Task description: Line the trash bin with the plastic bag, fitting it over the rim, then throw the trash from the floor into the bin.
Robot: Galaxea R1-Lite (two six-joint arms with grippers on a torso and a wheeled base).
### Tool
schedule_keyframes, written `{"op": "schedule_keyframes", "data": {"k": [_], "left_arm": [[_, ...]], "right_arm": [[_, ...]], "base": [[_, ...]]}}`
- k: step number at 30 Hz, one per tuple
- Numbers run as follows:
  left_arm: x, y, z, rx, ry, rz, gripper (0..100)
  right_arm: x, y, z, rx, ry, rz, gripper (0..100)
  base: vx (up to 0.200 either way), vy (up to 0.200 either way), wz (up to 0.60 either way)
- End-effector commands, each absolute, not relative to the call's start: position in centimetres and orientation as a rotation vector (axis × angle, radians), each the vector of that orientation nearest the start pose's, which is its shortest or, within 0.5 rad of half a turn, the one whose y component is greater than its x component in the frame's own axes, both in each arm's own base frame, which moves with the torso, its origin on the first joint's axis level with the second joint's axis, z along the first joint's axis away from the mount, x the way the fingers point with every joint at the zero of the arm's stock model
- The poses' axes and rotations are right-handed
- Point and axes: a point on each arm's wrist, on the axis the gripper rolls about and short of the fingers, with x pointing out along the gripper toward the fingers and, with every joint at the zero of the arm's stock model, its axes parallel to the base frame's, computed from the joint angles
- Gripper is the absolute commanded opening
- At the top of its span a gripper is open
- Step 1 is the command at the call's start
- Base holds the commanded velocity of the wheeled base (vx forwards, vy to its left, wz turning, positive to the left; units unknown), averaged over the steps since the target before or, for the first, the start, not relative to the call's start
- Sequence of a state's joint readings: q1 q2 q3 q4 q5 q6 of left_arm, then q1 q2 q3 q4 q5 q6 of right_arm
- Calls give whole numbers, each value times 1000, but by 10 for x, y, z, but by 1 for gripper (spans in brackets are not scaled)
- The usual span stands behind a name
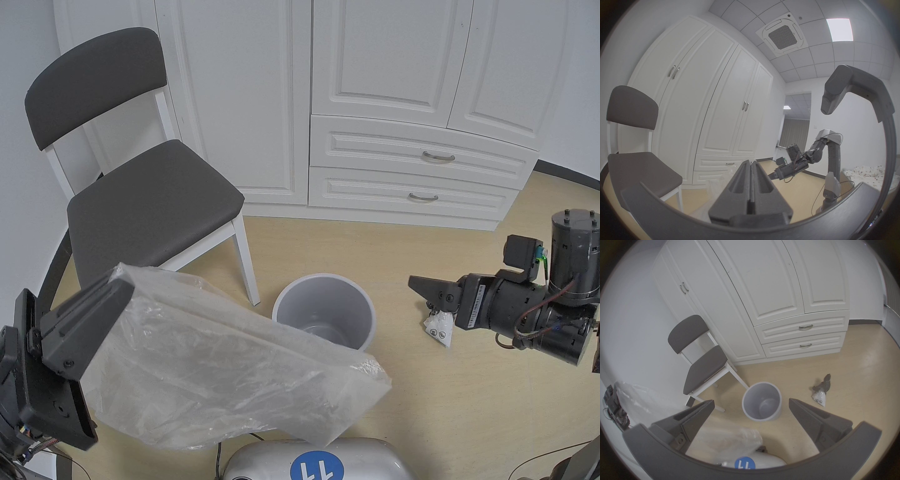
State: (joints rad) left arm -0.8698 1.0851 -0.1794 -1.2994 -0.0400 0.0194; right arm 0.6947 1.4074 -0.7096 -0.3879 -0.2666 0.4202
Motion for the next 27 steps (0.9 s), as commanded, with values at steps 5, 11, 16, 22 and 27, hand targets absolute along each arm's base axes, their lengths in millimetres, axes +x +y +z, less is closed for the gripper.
{"op": "schedule_keyframes", "data": {"k": [5,11,16,22,27], "left_arm": [[67,-91,205,-135,-379,-1021,0],[63,-87,203,-128,-395,-1074,0],[62,-85,206,-133,-415,-1070,0],[62,-85,207,-138,-420,-1066,0],[64,-85,209,-137,-420,-1048,0]], "right_arm": [[192,174,187,242,398,384,100],[185,188,171,199,456,424,100],[176,195,156,153,507,455,100],[160,194,144,57,533,505,100],[140,182,144,-37,511,576,100]], "base": [[0,0,0],[0,0,0],[0,0,0],[0,0,0],[0,0,0]]}}
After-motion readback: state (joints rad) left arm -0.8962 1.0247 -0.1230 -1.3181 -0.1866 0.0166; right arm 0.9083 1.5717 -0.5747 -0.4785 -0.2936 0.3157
